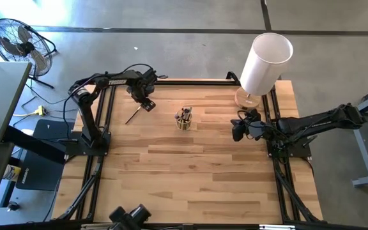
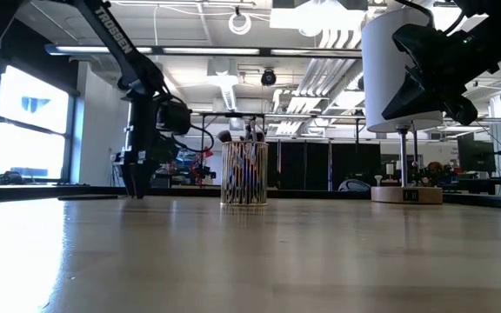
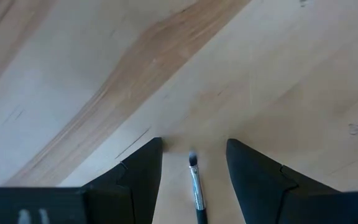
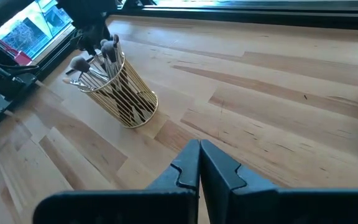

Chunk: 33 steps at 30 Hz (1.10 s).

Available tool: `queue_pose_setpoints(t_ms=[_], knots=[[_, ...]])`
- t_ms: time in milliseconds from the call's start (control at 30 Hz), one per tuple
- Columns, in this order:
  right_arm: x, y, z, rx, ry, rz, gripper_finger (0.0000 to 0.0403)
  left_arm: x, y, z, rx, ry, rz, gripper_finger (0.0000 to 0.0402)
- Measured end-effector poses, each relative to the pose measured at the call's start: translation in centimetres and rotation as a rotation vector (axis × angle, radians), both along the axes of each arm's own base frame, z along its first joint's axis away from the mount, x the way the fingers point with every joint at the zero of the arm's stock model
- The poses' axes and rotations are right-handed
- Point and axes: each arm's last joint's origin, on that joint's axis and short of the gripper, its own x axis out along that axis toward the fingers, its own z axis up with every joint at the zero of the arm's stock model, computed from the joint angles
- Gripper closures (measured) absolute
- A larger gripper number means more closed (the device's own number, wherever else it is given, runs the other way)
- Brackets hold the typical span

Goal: Put items in baskets/containers
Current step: Put the black eyeshadow brush into the gold container

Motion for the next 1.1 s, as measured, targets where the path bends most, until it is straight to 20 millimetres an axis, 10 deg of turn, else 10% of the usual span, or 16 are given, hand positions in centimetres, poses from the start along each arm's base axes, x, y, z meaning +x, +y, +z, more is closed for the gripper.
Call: queue_pose_setpoints(t_ms=[1100], knots=[[-0.01, 0.0, 0.0, -0.008, 0.007, 0.007, 0.0401, -0.25, -0.66, 0.11, -0.118, -0.061, 0.04, 0.04]])
